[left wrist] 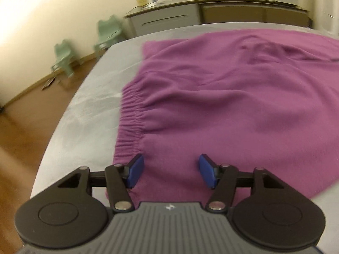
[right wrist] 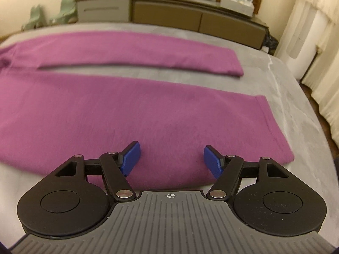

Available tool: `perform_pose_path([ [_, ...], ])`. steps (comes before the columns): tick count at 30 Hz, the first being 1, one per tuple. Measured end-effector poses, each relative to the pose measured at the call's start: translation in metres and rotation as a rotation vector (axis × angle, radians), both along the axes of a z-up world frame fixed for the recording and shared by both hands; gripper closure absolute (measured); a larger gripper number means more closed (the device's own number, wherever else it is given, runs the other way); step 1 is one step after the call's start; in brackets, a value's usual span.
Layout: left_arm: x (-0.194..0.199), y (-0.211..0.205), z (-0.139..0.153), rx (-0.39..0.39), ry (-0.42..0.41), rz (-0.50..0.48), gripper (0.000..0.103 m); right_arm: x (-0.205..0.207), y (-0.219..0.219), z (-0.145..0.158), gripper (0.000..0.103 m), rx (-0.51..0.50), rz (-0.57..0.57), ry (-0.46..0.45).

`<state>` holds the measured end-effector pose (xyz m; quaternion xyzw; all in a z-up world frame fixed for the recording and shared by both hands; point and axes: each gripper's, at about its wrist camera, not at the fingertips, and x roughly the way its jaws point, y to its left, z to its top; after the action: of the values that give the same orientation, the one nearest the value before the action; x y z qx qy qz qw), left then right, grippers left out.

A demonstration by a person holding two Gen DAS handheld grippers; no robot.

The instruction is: Fold clothes

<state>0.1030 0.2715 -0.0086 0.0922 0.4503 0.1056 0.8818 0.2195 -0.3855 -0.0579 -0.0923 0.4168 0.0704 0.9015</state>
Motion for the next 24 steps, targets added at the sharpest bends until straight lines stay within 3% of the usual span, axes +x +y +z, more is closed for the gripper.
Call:
perform_pose_path([
  [3,0.004,0.003,0.01,-0.004,0.014,-0.005,0.062,-0.026,0.0,0.003,0.033,0.013,0.03,0.039],
  [5,0.003,-0.007,0.03,-0.025,-0.072,-0.067,0.061,-0.035,-0.001,0.007,0.033,0.013,0.041,0.038],
  [7,0.006,-0.014,0.05,-0.036,-0.168,-0.114,0.051,-0.037,-0.002,0.018,0.029,-0.022,0.009,-0.059],
  [8,0.013,-0.015,0.055,-0.038,-0.189,-0.118,0.05,-0.033,-0.005,0.022,0.027,-0.01,-0.011,-0.092],
  [9,0.025,-0.012,0.054,-0.038,-0.181,-0.1,0.051,-0.026,-0.008,0.022,0.027,0.009,-0.033,-0.095],
  [12,0.06,0.01,0.041,-0.041,-0.137,0.012,0.051,0.004,-0.01,0.0,0.028,0.024,-0.057,0.01],
  [13,0.069,0.021,0.039,-0.055,-0.145,0.062,0.052,0.01,-0.011,-0.002,0.021,0.016,-0.066,-0.009],
  [14,0.075,0.034,0.039,-0.083,-0.163,0.112,0.053,0.017,-0.012,-0.001,0.02,0.006,-0.08,-0.002],
  [17,0.093,0.076,0.042,-0.221,-0.23,0.222,0.053,0.024,-0.011,0.011,0.035,0.006,-0.148,-0.034],
  [18,0.101,0.086,0.041,-0.256,-0.227,0.232,0.053,0.021,-0.006,0.017,0.035,0.014,-0.158,-0.058],
  [21,0.13,0.115,0.038,-0.359,-0.211,0.252,0.052,0.016,0.02,0.036,0.025,0.039,-0.145,-0.136],
  [24,0.165,0.134,0.028,-0.449,-0.213,0.276,0.052,0.018,0.075,0.046,0.018,0.021,-0.028,-0.175],
])
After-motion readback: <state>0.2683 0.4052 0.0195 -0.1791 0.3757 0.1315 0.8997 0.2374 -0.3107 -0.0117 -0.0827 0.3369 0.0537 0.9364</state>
